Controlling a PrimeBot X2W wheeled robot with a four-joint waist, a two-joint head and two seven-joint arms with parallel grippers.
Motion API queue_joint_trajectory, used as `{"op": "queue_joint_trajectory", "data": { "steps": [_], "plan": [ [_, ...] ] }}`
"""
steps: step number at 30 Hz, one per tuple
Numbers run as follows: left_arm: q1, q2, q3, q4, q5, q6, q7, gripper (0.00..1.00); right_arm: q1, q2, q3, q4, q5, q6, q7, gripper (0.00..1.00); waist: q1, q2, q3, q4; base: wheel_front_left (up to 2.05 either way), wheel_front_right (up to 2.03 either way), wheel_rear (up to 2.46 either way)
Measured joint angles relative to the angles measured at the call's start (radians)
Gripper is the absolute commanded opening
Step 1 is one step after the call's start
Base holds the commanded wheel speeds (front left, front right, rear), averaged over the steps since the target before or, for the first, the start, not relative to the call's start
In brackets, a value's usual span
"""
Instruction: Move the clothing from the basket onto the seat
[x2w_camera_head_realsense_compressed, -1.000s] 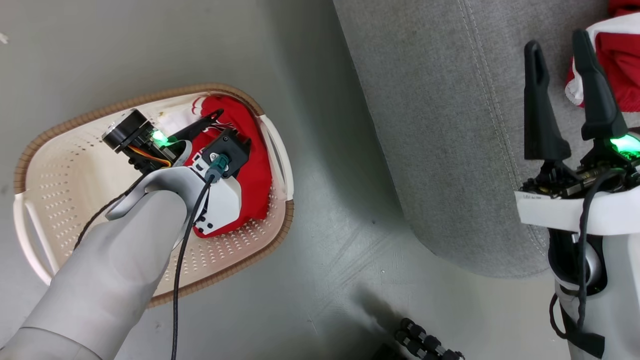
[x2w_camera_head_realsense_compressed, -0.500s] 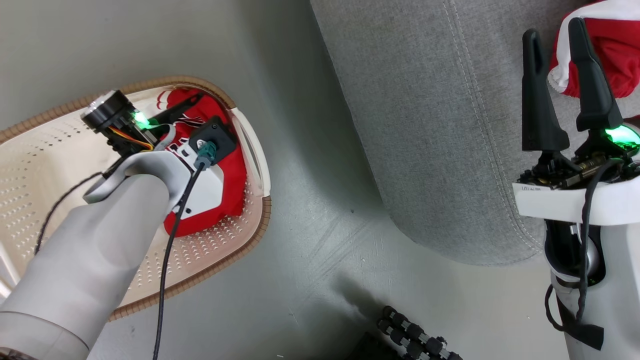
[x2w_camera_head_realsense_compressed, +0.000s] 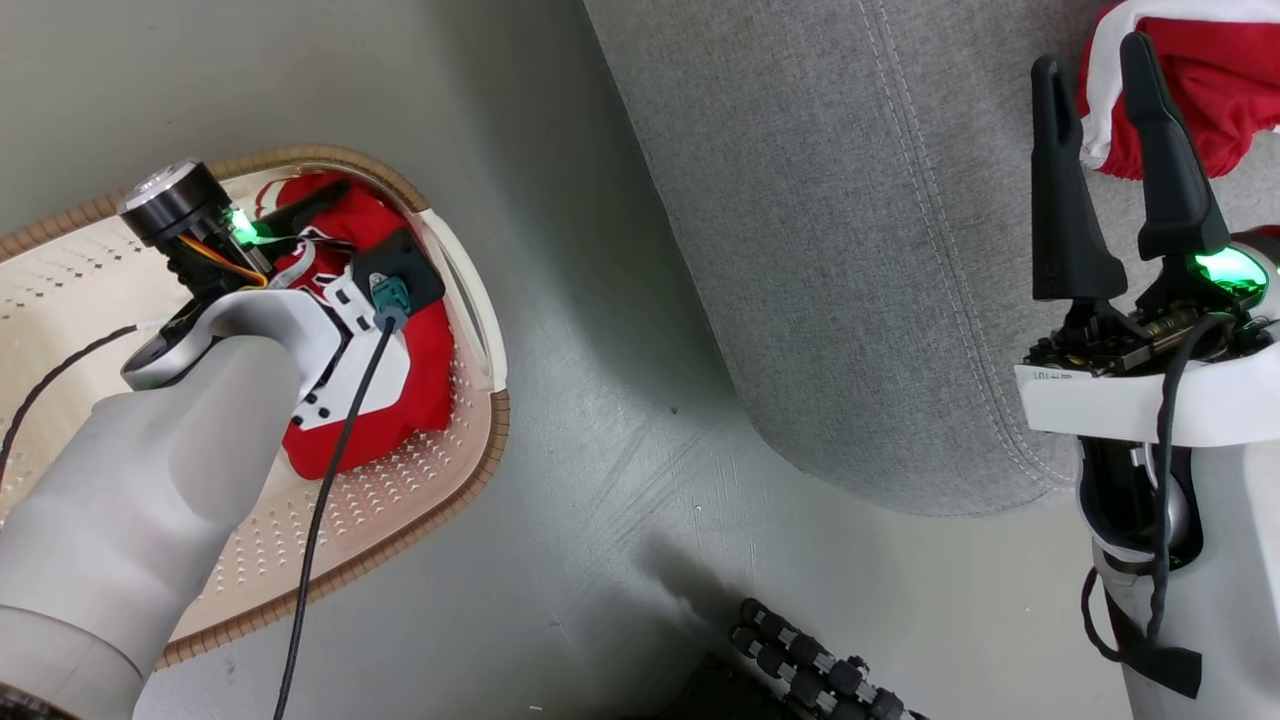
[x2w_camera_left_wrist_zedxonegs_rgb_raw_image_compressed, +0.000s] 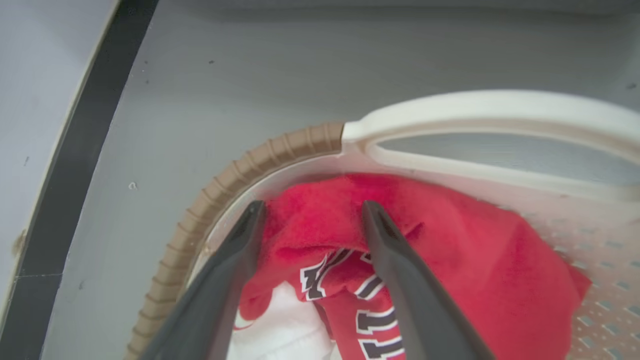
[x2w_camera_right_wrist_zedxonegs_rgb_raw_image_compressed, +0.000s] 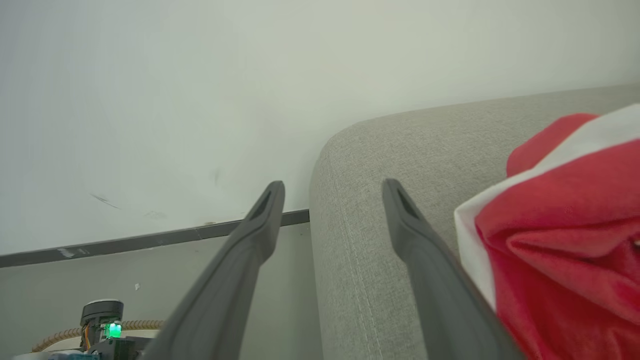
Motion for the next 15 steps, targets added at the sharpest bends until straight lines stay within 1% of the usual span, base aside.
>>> {"op": "queue_joint_trajectory", "data": {
  "steps": [8, 9, 10, 11, 12, 14, 15],
  "plan": [
    [-0.022, 0.004, -0.04, 0.018, 0.054, 0.005, 0.019, 1.0, -0.013, 0.0, 0.001, 0.003, 0.002, 0.0, 0.0, 1.0, 0.0, 0.0, 0.007, -0.005, 0.0, 0.0, 0.0],
    [-0.028, 0.005, -0.046, 0.022, 0.061, 0.006, 0.023, 0.92, -0.021, 0.0, 0.001, 0.002, 0.002, 0.0, 0.0, 1.0, 0.0, 0.0, 0.007, -0.005, 0.0, 0.0, 0.0],
    [-0.034, 0.007, -0.053, 0.027, 0.069, 0.013, 0.027, 0.72, -0.024, 0.0, 0.001, 0.002, 0.002, 0.0, 0.0, 1.0, 0.0, 0.0, 0.008, -0.004, 0.0, 0.0, 0.0],
    [-0.038, 0.01, -0.061, 0.033, 0.081, 0.015, 0.037, 0.49, -0.024, 0.001, 0.002, 0.002, 0.002, 0.0, 0.0, 1.0, 0.0, 0.0, 0.008, -0.004, 0.0, 0.0, 0.0],
    [-0.038, 0.015, -0.064, 0.039, 0.095, 0.018, 0.044, 0.41, -0.023, 0.001, 0.001, 0.003, 0.002, 0.0, 0.0, 1.0, 0.0, 0.0, 0.008, -0.003, 0.0, 0.0, 0.0],
    [-0.038, 0.02, -0.072, 0.052, 0.104, 0.018, 0.053, 0.06, -0.023, 0.001, 0.001, 0.004, 0.002, 0.0, 0.0, 1.0, 0.0, 0.0, 0.007, -0.001, 0.0, 0.0, 0.0],
    [-0.038, 0.019, -0.074, 0.059, 0.104, 0.018, 0.061, 0.0, -0.023, 0.001, 0.001, 0.004, 0.002, 0.0, 0.0, 1.0, 0.0, 0.0, 0.007, 0.0, 0.0, 0.0, 0.0]
  ]
}}
